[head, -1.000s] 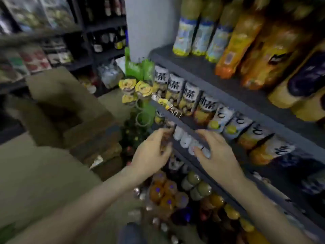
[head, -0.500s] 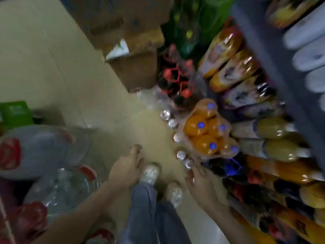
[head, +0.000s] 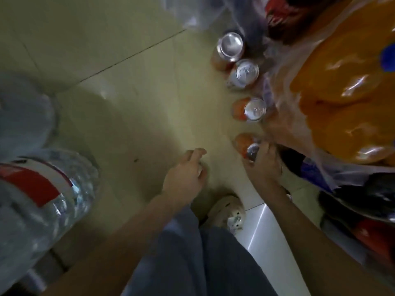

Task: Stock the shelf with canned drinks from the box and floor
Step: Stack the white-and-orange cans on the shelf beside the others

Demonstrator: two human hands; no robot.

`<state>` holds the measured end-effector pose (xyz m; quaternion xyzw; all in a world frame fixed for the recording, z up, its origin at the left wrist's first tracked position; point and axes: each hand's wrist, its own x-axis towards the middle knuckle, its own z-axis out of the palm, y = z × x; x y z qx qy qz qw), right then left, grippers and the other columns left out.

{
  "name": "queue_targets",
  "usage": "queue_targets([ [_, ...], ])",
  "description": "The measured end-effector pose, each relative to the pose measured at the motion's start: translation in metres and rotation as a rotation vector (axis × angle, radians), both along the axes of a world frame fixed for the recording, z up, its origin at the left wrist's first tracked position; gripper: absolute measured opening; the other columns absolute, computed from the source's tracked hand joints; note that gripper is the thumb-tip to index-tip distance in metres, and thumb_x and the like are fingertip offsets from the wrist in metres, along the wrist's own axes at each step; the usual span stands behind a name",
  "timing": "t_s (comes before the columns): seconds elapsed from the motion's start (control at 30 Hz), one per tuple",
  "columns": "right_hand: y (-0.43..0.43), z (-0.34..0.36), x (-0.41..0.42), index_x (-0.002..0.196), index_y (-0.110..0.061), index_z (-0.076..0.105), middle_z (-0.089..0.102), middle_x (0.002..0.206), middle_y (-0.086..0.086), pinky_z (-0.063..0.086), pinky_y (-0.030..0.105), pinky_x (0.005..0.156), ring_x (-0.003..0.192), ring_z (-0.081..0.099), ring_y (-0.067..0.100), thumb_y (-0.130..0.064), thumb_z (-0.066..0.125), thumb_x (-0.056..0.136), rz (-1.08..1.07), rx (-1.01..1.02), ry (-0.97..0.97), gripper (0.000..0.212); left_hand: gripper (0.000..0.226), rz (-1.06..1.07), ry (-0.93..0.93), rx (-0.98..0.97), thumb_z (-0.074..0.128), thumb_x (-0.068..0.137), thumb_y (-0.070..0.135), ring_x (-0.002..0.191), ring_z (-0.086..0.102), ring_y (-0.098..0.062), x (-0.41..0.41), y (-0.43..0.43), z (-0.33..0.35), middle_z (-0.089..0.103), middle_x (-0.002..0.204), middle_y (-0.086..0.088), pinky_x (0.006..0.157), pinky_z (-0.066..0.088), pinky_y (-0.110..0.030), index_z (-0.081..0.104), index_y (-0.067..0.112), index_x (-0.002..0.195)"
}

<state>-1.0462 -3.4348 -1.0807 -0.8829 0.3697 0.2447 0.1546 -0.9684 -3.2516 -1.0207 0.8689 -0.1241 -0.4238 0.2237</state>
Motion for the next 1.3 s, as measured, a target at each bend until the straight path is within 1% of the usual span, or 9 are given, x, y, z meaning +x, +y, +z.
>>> queue_targets([
  [0.23, 0.001, 0.040, -0.007, 0.134, -0.015, 0.043, 0.053, 0.128, 0.004, 0.049, 0.039, 0.091, 0.114, 0.054, 0.022, -0.038, 0.079, 0.064, -0.087, 0.326, -0.240, 0.082, 0.079, -0.295, -0.085, -0.233, 0.076, 0.071, 0.022, 0.132, 0.040, -0.032, 0.005, -0.031, -0.013, 0.042, 0.144, -0.012, 0.109, 0.022, -0.030, 0.040, 0.011, 0.140],
  [0.33, 0.008, 0.067, 0.000, 0.136, -0.021, 0.039, 0.047, 0.129, -0.013, 0.039, 0.013, 0.091, 0.112, 0.046, 0.003, -0.034, 0.082, 0.066, -0.167, 0.498, -0.266, 0.083, 0.073, -0.303, -0.155, -0.273, 0.064, 0.067, 0.040, 0.116, 0.054, -0.034, 0.010, -0.047, -0.013, 0.056, 0.127, -0.013, 0.105, 0.035, -0.049, 0.049, 0.008, 0.131],
  [0.4, 0.009, 0.070, -0.003, 0.139, -0.023, 0.036, 0.042, 0.121, -0.025, 0.032, -0.002, 0.086, 0.104, 0.043, -0.011, -0.029, 0.081, 0.070, -0.224, 0.595, -0.289, 0.082, 0.070, -0.227, -0.118, -0.279, 0.061, 0.063, 0.043, 0.097, 0.060, -0.032, 0.013, -0.051, -0.009, 0.061, 0.111, -0.012, 0.089, 0.047, -0.038, 0.055, 0.006, 0.122],
  [0.57, 0.005, 0.035, -0.026, 0.149, -0.018, 0.020, 0.028, 0.152, 0.007, 0.023, 0.048, 0.112, 0.139, 0.025, 0.027, -0.073, 0.062, 0.054, -0.200, 0.329, -0.167, 0.117, 0.070, -0.014, 0.072, -0.151, 0.083, 0.060, 0.035, 0.100, 0.056, -0.021, 0.017, -0.036, -0.006, 0.055, 0.111, -0.002, 0.086, 0.046, -0.031, 0.051, 0.017, 0.120],
  [0.7, -0.001, -0.001, -0.057, 0.139, -0.008, 0.033, 0.031, 0.143, 0.021, 0.027, 0.053, 0.108, 0.132, 0.027, 0.040, -0.026, 0.077, 0.074, -0.129, 0.056, -0.021, 0.081, 0.056, 0.222, 0.243, -0.093, 0.085, 0.059, 0.032, 0.089, 0.062, -0.015, 0.017, -0.006, -0.003, 0.061, 0.101, 0.001, 0.082, 0.053, -0.038, 0.055, 0.024, 0.104],
  [0.87, 0.000, 0.017, -0.048, 0.110, 0.005, 0.051, 0.049, 0.112, 0.032, 0.041, 0.050, 0.090, 0.103, 0.047, 0.049, -0.003, 0.081, 0.059, -0.067, 0.050, -0.055, 0.060, 0.040, 0.377, 0.393, -0.147, 0.082, 0.069, 0.012, 0.073, 0.065, 0.005, 0.022, 0.021, 0.039, 0.068, 0.086, 0.012, 0.063, 0.049, -0.011, 0.059, 0.030, 0.096],
  [1.0, 0.018, 0.115, -0.038, 0.109, 0.004, 0.055, 0.053, 0.107, 0.026, 0.047, 0.050, 0.078, 0.097, 0.049, 0.045, -0.020, 0.074, 0.058, -0.173, 0.203, -0.289, 0.060, 0.040, 0.478, 0.588, -0.218, 0.085, 0.057, 0.018, 0.072, 0.069, -0.005, 0.035, 0.022, 0.114, 0.073, 0.079, 0.005, 0.067, 0.053, -0.020, 0.065, 0.025, 0.092],
  [1.17, 0.010, 0.318, -0.012, 0.116, -0.017, 0.055, 0.046, 0.110, -0.006, 0.041, 0.019, 0.089, 0.105, 0.049, 0.014, -0.006, 0.082, 0.061, -0.257, 0.466, -0.551, 0.062, 0.045, 0.623, 0.915, -0.294, 0.079, 0.048, 0.017, 0.065, 0.070, -0.015, 0.058, 0.001, 0.262, 0.073, 0.073, -0.005, 0.061, 0.056, -0.025, 0.064, 0.010, 0.090],
  [1.3, -0.016, 0.482, 0.014, 0.115, -0.034, 0.051, 0.048, 0.111, -0.013, 0.044, 0.029, 0.094, 0.108, 0.052, 0.014, -0.018, 0.076, 0.059, -0.144, 0.518, -0.704, 0.064, 0.078, 0.701, 1.037, -0.437, 0.095, 0.009, 0.034, 0.068, 0.071, -0.020, 0.082, -0.024, 0.399, 0.073, 0.079, -0.010, 0.063, 0.059, -0.032, 0.076, 0.007, 0.079],
])
